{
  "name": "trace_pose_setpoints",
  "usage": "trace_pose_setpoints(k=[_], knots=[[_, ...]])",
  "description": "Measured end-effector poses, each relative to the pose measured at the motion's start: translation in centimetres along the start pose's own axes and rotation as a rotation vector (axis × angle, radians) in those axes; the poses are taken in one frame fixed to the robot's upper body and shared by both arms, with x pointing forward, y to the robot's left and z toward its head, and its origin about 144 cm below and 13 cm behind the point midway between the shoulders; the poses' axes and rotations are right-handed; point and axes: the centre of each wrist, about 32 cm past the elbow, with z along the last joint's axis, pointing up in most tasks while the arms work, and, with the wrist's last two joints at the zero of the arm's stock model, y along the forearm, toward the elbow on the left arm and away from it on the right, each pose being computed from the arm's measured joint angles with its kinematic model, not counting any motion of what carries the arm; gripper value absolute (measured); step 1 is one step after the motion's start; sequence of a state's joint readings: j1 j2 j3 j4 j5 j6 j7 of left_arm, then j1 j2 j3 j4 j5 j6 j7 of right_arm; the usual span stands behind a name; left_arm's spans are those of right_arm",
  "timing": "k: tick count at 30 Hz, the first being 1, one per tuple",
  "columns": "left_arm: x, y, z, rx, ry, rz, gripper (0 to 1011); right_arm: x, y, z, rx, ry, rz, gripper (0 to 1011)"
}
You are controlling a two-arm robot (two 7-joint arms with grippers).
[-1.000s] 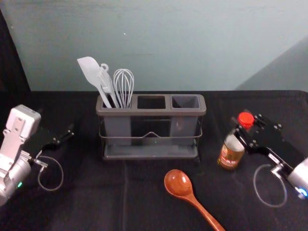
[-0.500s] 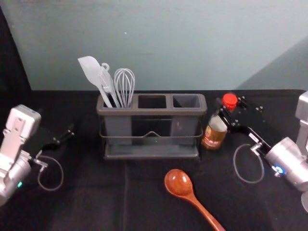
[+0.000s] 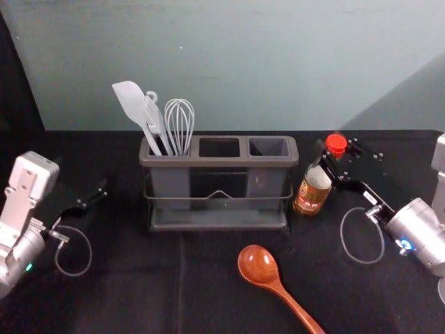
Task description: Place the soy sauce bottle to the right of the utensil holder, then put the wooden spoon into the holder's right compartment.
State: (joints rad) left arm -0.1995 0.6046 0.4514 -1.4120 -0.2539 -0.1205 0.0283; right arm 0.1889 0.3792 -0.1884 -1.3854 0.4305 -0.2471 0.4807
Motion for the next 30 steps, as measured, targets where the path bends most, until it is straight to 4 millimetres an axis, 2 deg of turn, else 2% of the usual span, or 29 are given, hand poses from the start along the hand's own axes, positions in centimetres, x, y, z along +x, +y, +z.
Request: trace_pose_setpoints(k=[17, 18, 19, 22, 24, 26, 29, 30], knots=[[0.0, 0.0, 0.0, 0.0, 0.0, 0.0, 1012, -0.3, 0.5, -1.2, -0.036, -0.007, 0.011, 393], [0.0, 0.0, 0.0, 0.0, 0.0, 0.0, 1012, -0.3, 0.5, -1.2, -0.037, -0.007, 0.011, 477], [0.0, 0.0, 0.0, 0.0, 0.0, 0.0, 1011, -0.3, 0.5, -1.2, -0.036, -0.006, 0.01, 477], [0.0, 0.0, 0.0, 0.0, 0.0, 0.0, 1012, -0.3, 0.4, -1.0, -0.029, -0.006, 0.007, 624], [0.0, 0.0, 0.0, 0.0, 0.0, 0.0, 1011, -0.3, 0.2, -0.6, -0.019, -0.009, 0.004, 663], [0.0, 0.0, 0.0, 0.0, 0.0, 0.0, 1011, -0.4, -0.3, 0.5, 0.01, -0.022, -0.005, 761], [0.0, 0.0, 0.0, 0.0, 0.0, 0.0, 1011, -0.8, -1.4, 2.3, 0.04, -0.046, -0.018, 816], [0.0, 0.0, 0.0, 0.0, 0.0, 0.0, 1012, -0.9, -1.6, 2.7, 0.042, -0.05, -0.021, 890]])
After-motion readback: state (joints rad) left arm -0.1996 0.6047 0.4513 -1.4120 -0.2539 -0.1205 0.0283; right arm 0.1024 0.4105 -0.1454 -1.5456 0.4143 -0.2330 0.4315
